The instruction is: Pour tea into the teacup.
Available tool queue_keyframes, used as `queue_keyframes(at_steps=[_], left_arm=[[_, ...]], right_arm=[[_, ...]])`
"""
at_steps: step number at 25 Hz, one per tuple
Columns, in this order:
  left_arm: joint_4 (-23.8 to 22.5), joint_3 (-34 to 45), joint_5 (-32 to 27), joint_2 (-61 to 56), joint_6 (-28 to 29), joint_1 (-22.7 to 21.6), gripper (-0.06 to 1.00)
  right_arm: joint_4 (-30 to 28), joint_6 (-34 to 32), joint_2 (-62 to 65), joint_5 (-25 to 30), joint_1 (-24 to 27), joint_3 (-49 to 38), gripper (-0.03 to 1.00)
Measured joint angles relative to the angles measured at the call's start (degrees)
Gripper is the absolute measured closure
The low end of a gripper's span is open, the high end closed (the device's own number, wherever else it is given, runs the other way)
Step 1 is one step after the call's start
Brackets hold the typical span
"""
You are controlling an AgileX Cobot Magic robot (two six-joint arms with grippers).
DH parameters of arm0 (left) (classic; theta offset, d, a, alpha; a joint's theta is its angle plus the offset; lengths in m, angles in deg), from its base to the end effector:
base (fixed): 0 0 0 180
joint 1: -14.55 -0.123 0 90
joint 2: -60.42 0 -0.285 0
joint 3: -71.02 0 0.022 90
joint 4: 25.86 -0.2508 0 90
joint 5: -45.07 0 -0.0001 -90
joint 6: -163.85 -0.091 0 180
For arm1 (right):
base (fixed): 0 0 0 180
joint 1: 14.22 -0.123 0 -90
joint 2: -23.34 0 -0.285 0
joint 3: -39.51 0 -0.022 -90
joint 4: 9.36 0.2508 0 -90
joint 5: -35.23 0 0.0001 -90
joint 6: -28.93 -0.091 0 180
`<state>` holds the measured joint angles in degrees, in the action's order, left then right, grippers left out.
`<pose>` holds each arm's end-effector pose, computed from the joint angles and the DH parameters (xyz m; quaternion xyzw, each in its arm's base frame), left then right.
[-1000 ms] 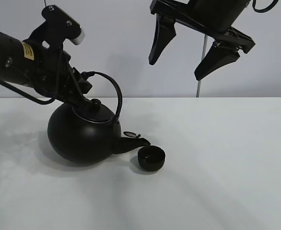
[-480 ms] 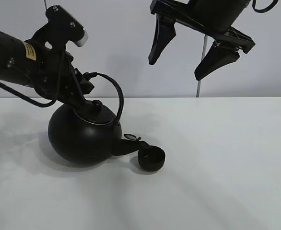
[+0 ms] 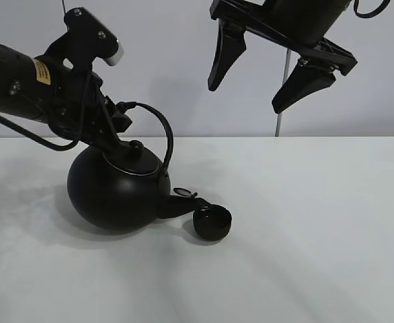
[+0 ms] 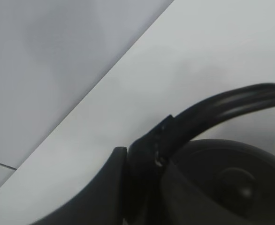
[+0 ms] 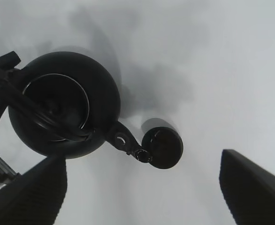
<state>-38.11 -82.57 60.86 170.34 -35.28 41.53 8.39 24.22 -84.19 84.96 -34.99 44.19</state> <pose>0.3221 -0.1699 0.1780 0.4334 0.7539 -0.0081 0.4937 0.3457 0.1538 0.2828 -0.0658 0.9601 0.1862 0.1980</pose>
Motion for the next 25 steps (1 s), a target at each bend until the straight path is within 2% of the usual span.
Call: queue_keyframes(at_steps=[25], left_arm=[[0.0,0.0,-0.8,0.0,-0.3,0.0,0.84]], right_arm=[[0.1,0.0,0.0,0.1,0.0,0.0,0.36]])
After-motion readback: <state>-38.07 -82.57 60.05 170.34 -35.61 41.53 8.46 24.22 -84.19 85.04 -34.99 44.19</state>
